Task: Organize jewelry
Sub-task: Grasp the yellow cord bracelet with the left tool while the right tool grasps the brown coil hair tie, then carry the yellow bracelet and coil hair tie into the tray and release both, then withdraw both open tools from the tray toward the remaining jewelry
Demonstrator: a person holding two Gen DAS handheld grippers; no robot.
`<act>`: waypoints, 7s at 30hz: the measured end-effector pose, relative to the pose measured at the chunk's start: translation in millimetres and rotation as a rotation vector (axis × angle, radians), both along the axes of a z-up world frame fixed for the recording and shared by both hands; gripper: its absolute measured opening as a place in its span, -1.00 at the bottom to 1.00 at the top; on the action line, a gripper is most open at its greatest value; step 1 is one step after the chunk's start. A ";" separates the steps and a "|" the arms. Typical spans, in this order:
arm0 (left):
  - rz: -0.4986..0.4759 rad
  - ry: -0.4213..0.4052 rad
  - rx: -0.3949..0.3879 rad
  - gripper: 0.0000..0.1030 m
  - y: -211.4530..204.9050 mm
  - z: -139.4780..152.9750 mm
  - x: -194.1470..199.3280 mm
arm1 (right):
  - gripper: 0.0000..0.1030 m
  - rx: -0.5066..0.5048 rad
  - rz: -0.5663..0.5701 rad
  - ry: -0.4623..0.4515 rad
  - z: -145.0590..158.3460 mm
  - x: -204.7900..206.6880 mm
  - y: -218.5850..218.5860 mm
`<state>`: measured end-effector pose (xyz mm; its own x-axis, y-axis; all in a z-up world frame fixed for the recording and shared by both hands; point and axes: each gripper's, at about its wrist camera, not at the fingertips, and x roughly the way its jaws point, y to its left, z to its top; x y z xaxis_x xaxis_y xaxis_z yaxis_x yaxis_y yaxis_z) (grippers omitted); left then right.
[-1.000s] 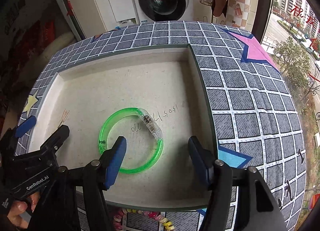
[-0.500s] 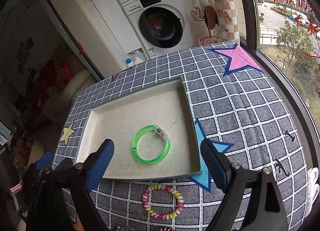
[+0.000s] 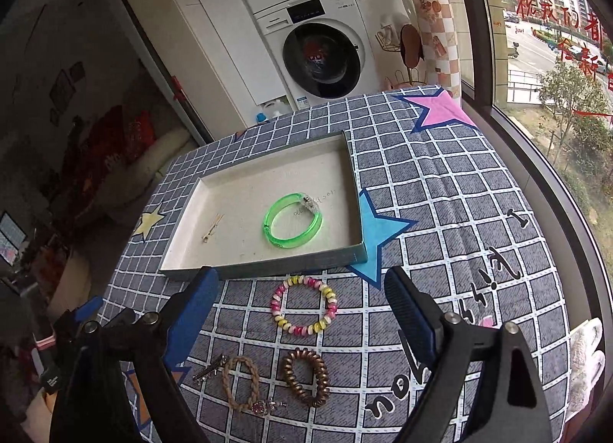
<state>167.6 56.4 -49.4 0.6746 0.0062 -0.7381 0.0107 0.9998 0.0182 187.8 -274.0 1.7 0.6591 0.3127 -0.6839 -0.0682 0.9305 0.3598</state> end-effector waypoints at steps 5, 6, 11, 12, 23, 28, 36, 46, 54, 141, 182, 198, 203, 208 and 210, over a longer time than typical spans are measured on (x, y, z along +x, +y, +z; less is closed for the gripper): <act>0.009 0.033 0.001 1.00 2.0 -14.7 -9.4 | 0.76 -0.059 0.016 0.071 -19.7 -19.5 2.9; 0.006 0.038 -0.002 1.00 1.5 -16.7 -9.9 | 0.76 -0.076 0.015 0.083 -24.2 -22.3 3.7; -0.007 0.061 -0.002 1.00 -0.5 -25.5 -10.4 | 0.76 -0.121 0.010 0.146 -44.3 -32.6 5.6; -0.005 0.066 0.000 1.00 -1.0 -27.4 -9.6 | 0.76 -0.125 0.010 0.156 -47.6 -34.8 6.6; -0.010 0.102 -0.001 0.99 -7.4 -42.6 -1.6 | 0.48 -0.216 0.002 0.227 -72.6 -31.8 15.6; -0.034 0.118 0.015 0.83 -13.2 -46.9 1.4 | 0.36 -0.230 0.024 0.259 -84.7 -30.0 25.1; -0.081 0.129 -0.017 0.41 -17.7 -48.3 1.3 | 0.08 -0.263 0.043 0.237 -81.9 -29.6 37.4; -0.152 0.118 -0.007 -0.64 -29.4 -44.5 -2.3 | -0.65 -0.372 0.093 0.212 -82.7 -36.8 53.0; -0.143 0.115 -0.055 -0.64 -21.9 -41.6 -7.0 | -0.75 -0.363 0.089 0.201 -80.2 -44.2 52.6; -0.131 0.049 0.033 -0.64 -94.4 -32.1 186.2 | -0.29 -0.147 0.030 0.170 -77.8 206.7 47.0; -0.153 -0.089 -0.026 1.00 -74.9 35.2 87.1 | 0.72 0.120 0.025 0.037 -7.4 95.7 8.6; -0.128 -0.028 -0.051 1.00 -36.1 18.6 -9.9 | 0.73 0.090 0.041 0.004 15.3 21.2 8.3; -0.162 -0.006 -0.050 1.00 -38.6 10.7 -35.5 | 0.73 0.045 0.076 0.043 7.8 -2.3 16.3; -0.200 0.004 -0.007 1.00 -47.3 0.5 -55.8 | 0.73 0.023 0.089 0.092 -9.1 -25.2 21.2; -0.214 0.011 0.008 1.00 -49.8 -4.4 -61.3 | 0.73 -0.003 0.092 0.111 -17.4 -35.5 23.8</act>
